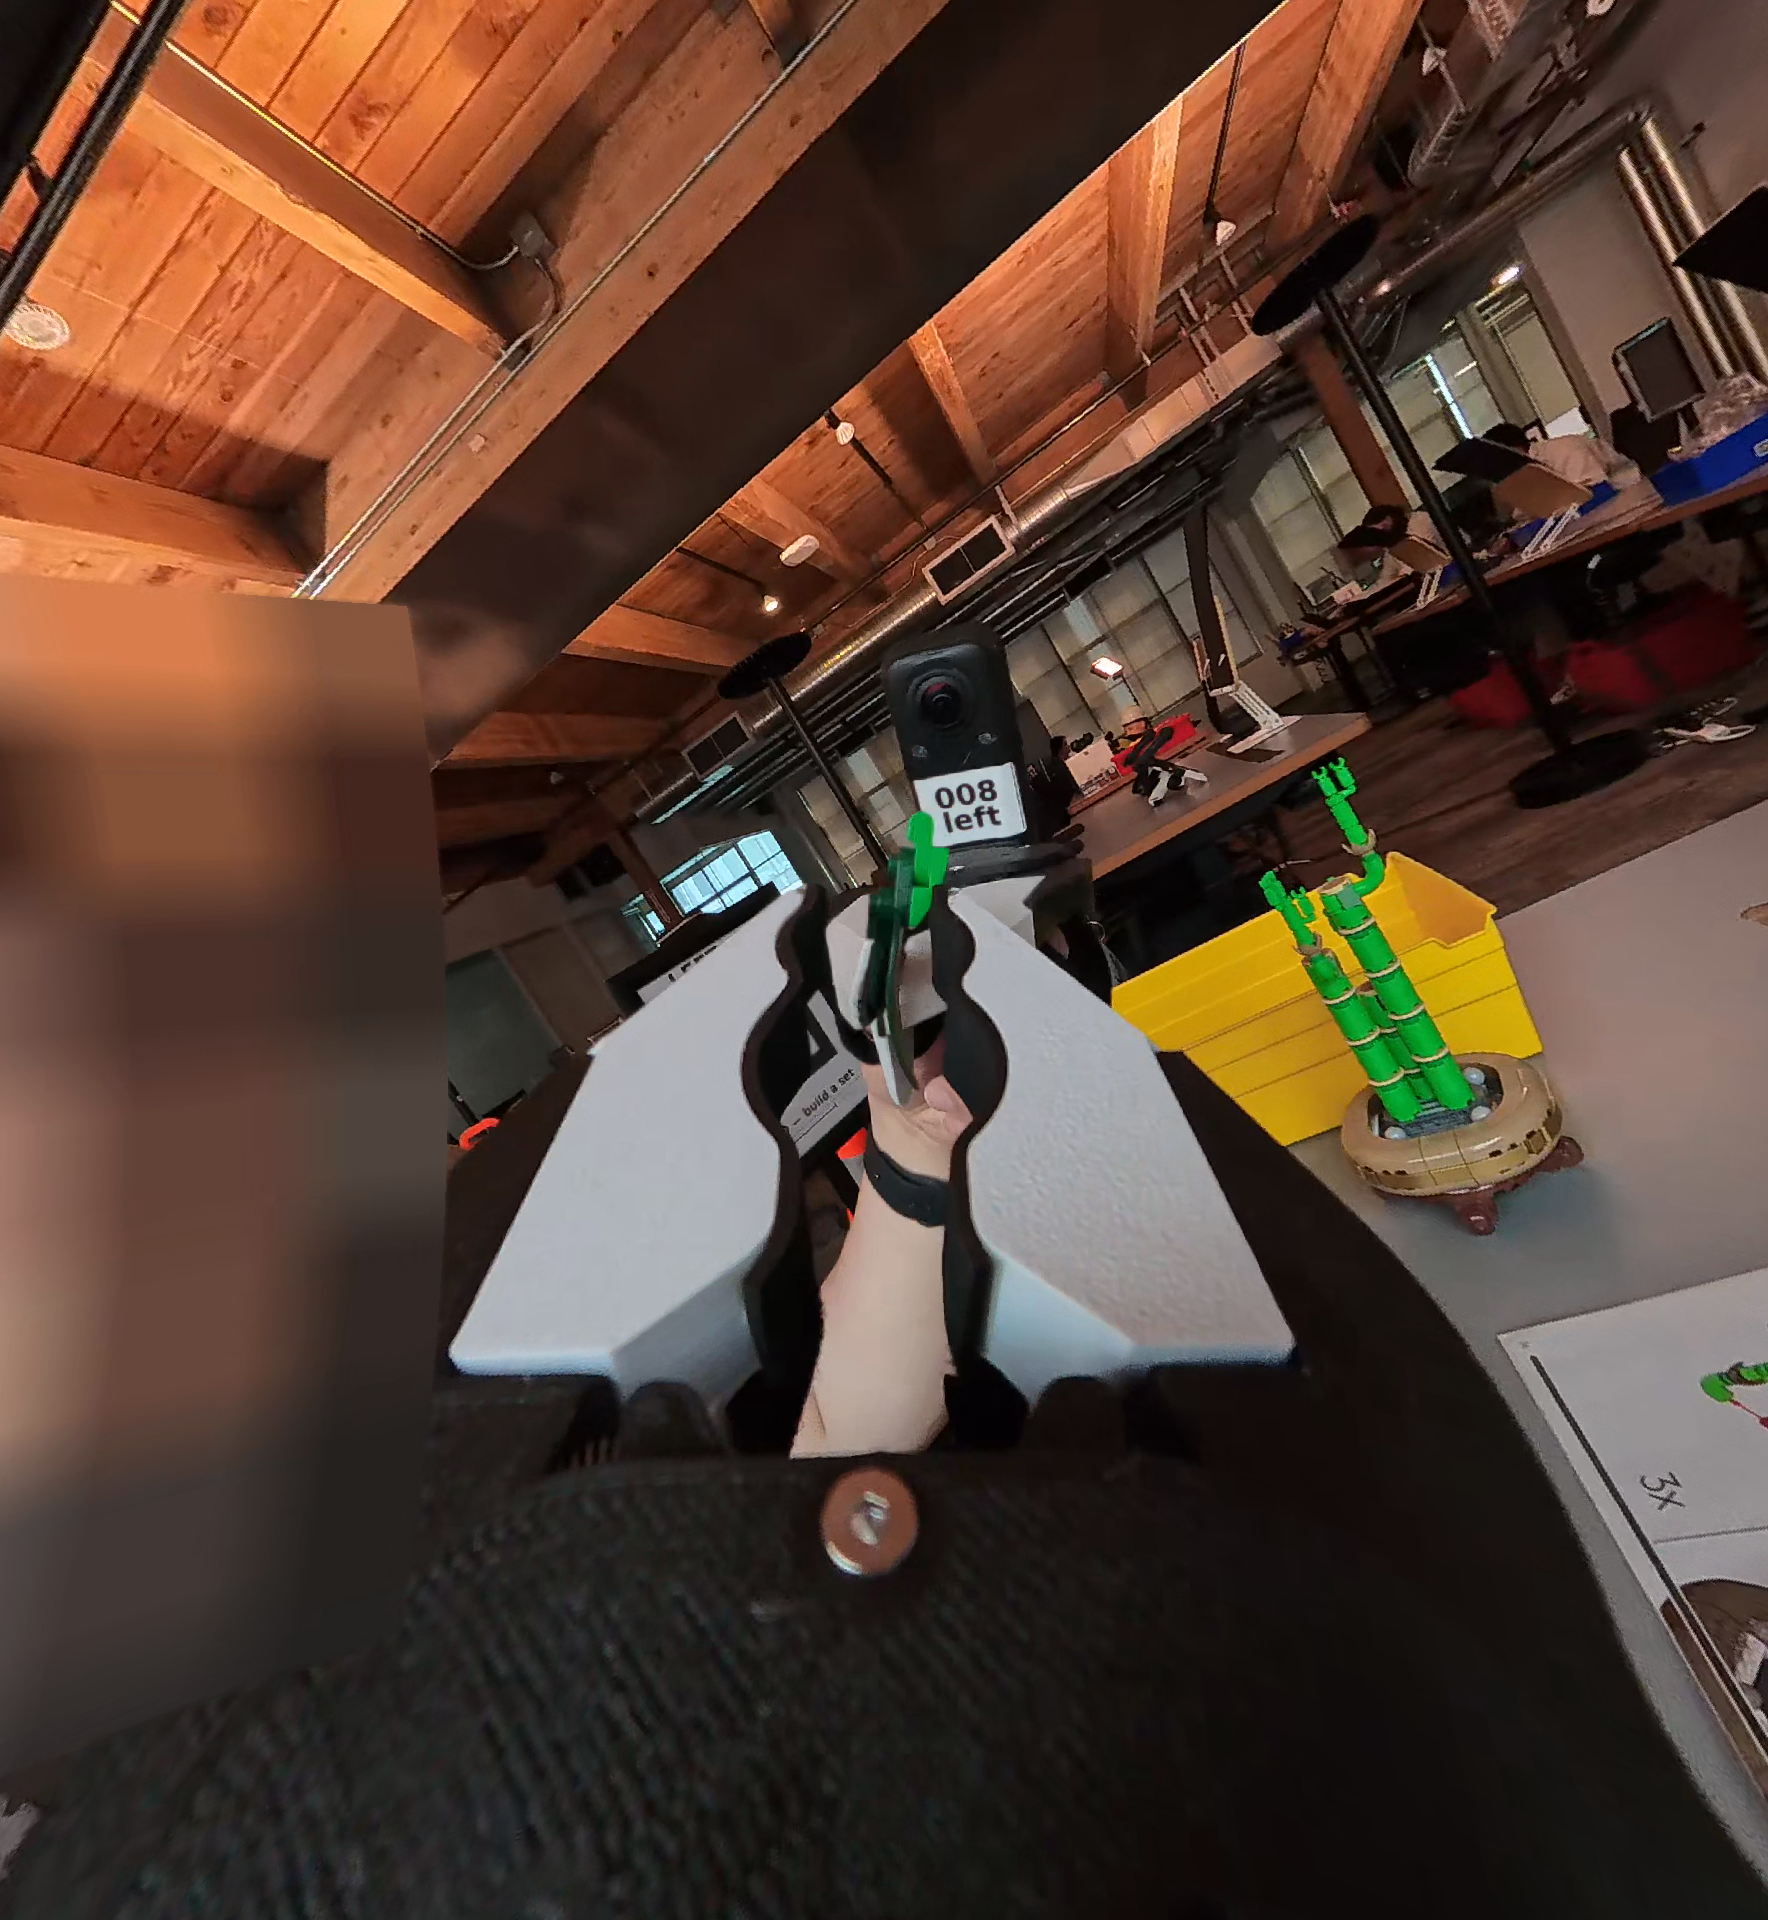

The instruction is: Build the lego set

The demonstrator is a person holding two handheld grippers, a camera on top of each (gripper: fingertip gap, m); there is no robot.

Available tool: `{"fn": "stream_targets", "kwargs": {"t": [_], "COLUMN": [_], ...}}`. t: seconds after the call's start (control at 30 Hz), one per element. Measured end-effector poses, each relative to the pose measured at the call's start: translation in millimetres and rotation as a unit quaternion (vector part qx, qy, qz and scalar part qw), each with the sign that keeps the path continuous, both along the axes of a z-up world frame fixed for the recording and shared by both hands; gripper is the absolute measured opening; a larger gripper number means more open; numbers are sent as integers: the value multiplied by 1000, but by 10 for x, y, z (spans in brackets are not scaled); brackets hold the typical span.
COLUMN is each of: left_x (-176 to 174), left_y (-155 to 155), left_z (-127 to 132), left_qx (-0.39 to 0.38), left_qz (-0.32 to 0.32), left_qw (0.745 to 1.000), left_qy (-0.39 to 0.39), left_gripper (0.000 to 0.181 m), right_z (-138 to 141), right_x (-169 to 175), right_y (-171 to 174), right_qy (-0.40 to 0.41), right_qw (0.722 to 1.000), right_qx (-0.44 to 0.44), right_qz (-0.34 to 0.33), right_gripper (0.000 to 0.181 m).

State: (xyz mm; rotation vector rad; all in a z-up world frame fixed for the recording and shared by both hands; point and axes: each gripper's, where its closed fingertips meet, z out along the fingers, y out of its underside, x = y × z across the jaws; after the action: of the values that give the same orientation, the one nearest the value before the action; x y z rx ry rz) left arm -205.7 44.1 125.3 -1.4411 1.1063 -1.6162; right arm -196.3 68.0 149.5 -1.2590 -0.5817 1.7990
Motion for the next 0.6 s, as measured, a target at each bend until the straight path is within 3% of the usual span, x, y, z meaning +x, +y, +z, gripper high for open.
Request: {"fn": "stream_targets", "kwargs": {"t": [0.3, 0.6], "left_x": [-6, 68], "left_y": [-19, -78], "left_z": [-57, -123], "left_qx": [-3, 0], "left_qz": [-8, -19], "left_qw": [1000, 999], "left_qy": [19, 39], "left_gripper": [0, 0], "right_z": [-153, -135], "right_x": [-63, 20], "right_y": [23, -33], "right_qy": [-57, -70], "right_qw": [998, 998], "right_qx": [-9, 3], "right_qz": [-1, 7], "right_gripper": [20, 14]}}
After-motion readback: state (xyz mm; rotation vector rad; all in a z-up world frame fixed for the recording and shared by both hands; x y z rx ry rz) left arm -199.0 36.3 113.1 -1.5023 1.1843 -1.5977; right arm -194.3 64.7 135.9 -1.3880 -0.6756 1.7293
